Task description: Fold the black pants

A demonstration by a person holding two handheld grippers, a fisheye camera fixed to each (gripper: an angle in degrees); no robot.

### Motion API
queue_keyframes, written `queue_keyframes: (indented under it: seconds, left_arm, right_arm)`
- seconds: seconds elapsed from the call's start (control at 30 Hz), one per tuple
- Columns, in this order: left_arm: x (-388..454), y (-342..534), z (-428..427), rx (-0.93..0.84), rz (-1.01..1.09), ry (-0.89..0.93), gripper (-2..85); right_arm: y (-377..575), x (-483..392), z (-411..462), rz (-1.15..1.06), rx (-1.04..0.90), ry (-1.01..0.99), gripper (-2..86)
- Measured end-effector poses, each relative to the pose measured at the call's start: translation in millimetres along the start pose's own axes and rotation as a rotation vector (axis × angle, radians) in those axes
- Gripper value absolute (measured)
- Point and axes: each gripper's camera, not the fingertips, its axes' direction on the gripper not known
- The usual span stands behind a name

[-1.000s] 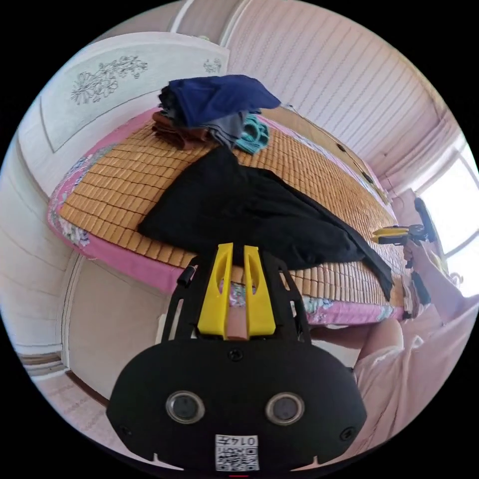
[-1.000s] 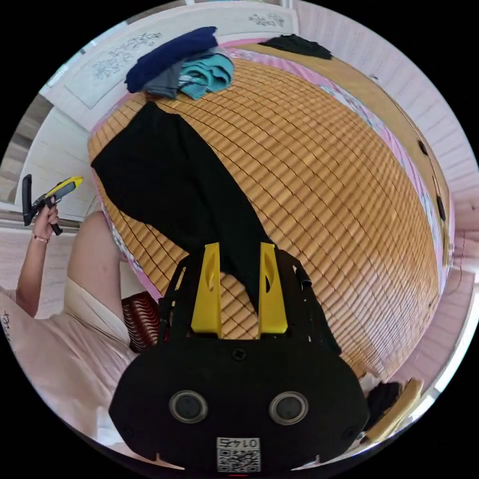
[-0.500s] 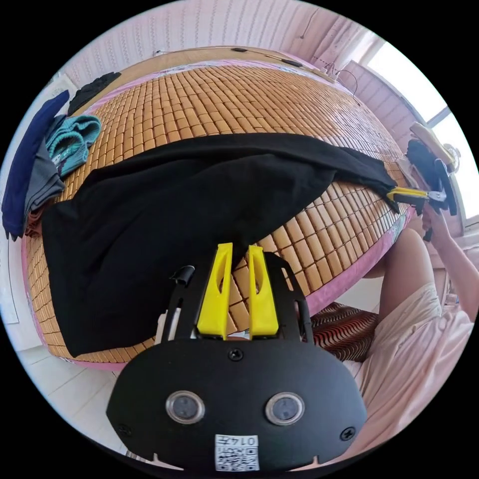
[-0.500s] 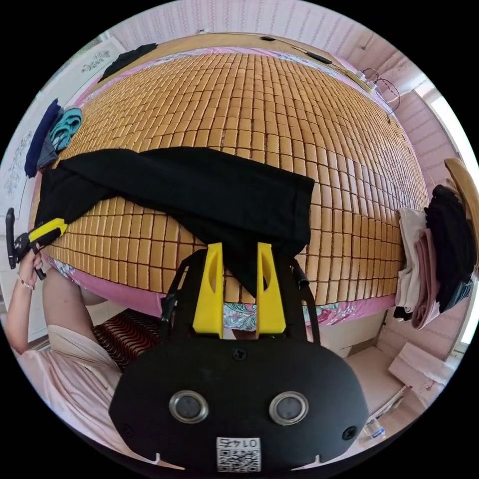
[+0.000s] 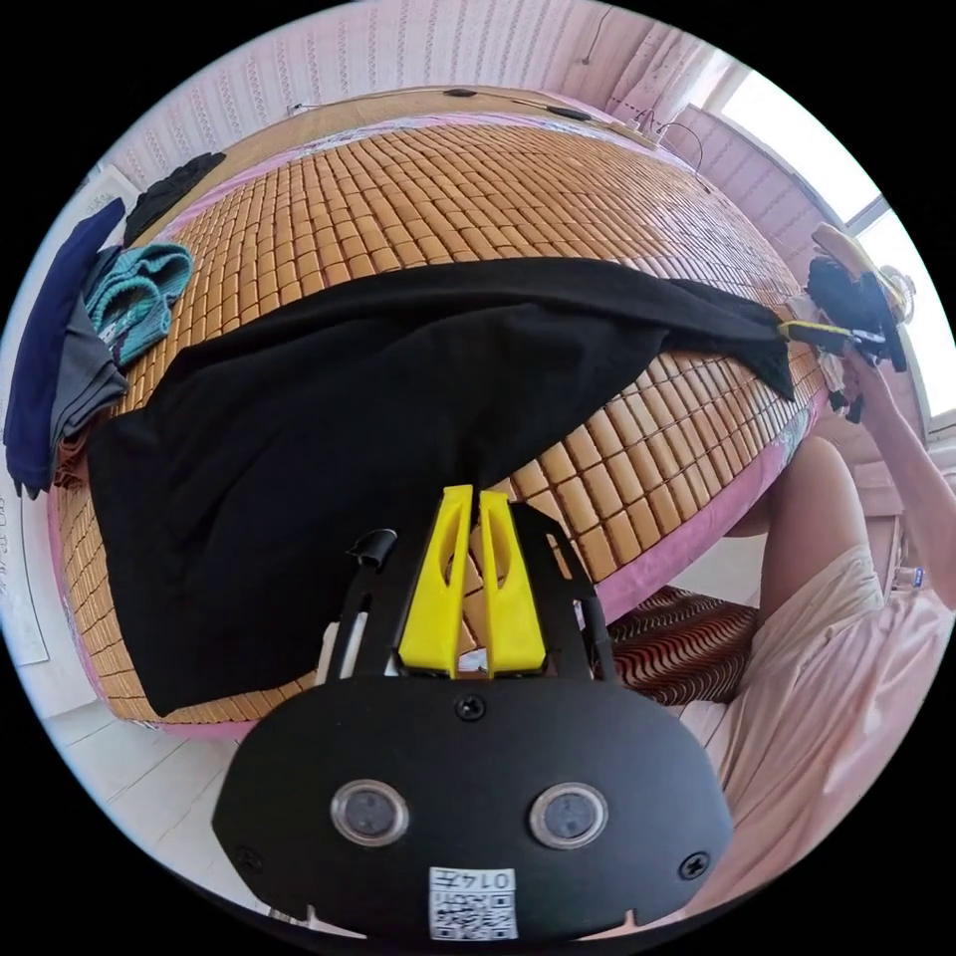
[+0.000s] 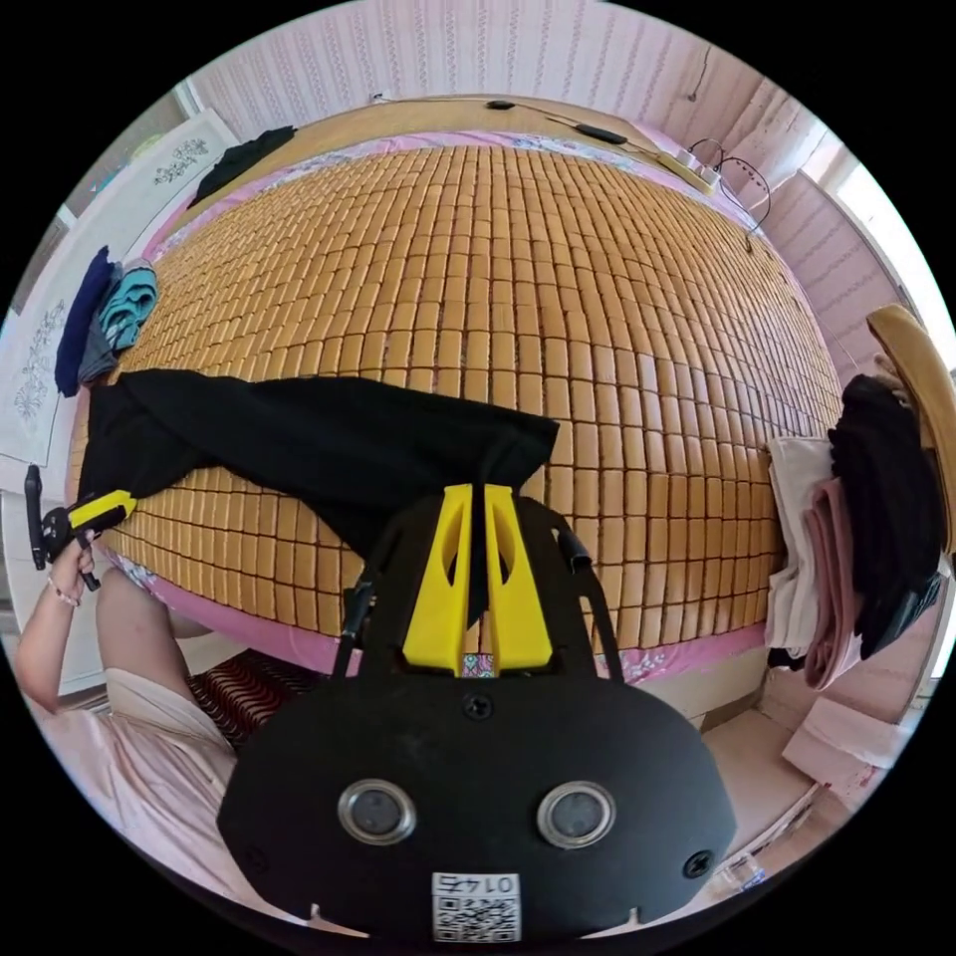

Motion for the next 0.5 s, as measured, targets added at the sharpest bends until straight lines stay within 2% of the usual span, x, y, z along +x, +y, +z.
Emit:
queue_keyframes:
  seconds: [0.07,0.2,0.33,0.5]
  left_arm:
    - [2.4,16.3,-14.8,0.043,0.045,0.020,-0.8]
    - [12.1,51.0,-32.1,0.084,0.149,0.082,-0.8]
    - [9.3,70.5,17.9,-0.039,0.125,0.057,-0.3]
    - [5.9,88.4,60.2,-0.084,0.086,0.062,0.4]
  right_arm:
    - [-16.3,23.5,-23.9,-0.030,0.058,-0.004,0.5]
    - [-64.6,49.3,-23.7,-0.065,0.019,-0.014,1.1]
    - [-81.3,82.5,27.0,0.041,-0.031,-0.019,4.9]
    - [-28.7,95.1,101.6,0.133,-0.058,-0.159,10.7]
